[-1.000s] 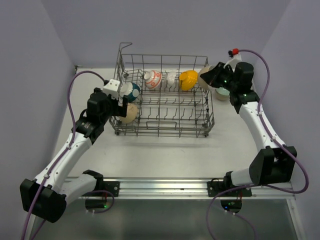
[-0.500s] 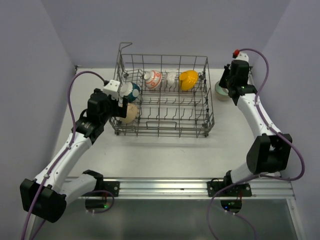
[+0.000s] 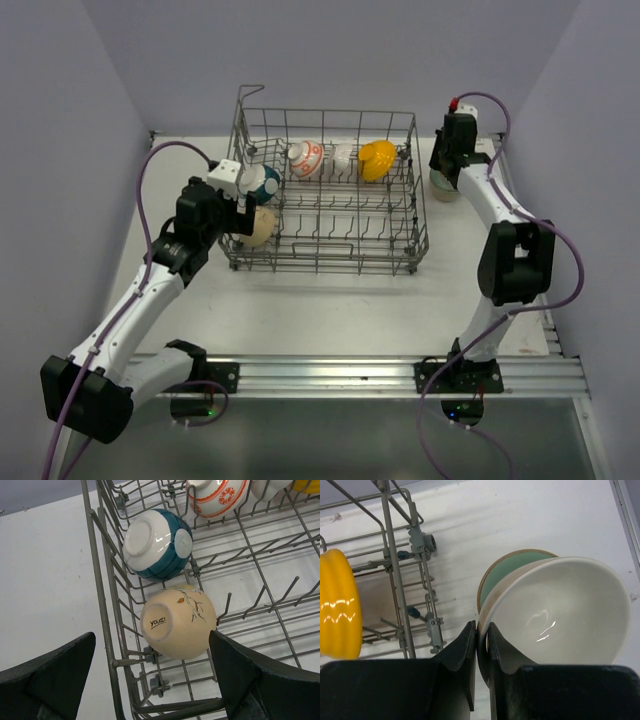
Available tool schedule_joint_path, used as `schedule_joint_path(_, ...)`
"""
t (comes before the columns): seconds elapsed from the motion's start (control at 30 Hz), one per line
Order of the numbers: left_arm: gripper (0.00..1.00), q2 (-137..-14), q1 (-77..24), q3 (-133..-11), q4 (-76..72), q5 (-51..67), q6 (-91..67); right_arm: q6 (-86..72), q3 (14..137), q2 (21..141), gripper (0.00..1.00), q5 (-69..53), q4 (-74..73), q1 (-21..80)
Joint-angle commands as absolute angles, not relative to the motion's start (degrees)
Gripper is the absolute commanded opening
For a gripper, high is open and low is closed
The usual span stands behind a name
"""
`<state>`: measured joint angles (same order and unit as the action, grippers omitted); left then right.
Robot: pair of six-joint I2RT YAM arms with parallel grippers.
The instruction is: Unload the bowls from the dish rack
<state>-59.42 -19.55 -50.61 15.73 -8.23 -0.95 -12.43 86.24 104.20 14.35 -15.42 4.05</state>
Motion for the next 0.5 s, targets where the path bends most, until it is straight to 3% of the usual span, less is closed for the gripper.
schedule_joint_path(0.0,1.0,-59.94,-19.78,-53.17,16.26,-7.74,-1.93,-8.53,93.42,105.99,0.0,17.75,-10.28,4.04)
schedule_joint_path(0.47,1.0,-60.47,-19.78,-53.44,16.7,-8.09,-1.93,-7.65,102.82,116.1,0.0,16.79,-17.66,3.43)
